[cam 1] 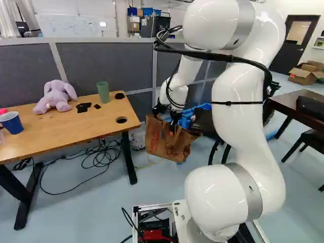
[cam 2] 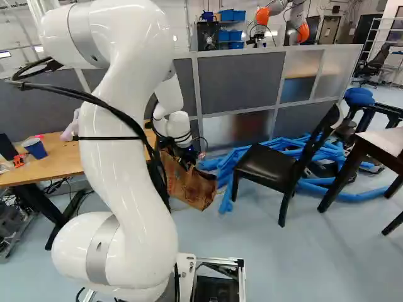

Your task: Pick up the bag on the ground and place it on the table

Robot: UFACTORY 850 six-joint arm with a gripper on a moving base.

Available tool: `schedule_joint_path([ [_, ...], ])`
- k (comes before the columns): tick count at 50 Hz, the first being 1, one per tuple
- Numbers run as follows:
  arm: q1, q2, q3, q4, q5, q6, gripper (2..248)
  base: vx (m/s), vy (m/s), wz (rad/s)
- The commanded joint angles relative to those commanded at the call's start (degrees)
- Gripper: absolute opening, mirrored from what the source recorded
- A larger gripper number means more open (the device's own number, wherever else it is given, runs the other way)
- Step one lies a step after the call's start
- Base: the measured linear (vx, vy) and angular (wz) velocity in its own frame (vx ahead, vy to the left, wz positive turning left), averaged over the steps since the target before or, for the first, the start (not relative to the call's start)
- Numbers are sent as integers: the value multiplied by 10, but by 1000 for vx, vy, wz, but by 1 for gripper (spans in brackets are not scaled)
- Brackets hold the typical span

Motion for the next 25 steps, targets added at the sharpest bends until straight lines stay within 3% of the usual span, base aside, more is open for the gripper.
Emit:
schedule_joint_path([
  [25,0,47,5,0,-43,0,18,0,0,0],
])
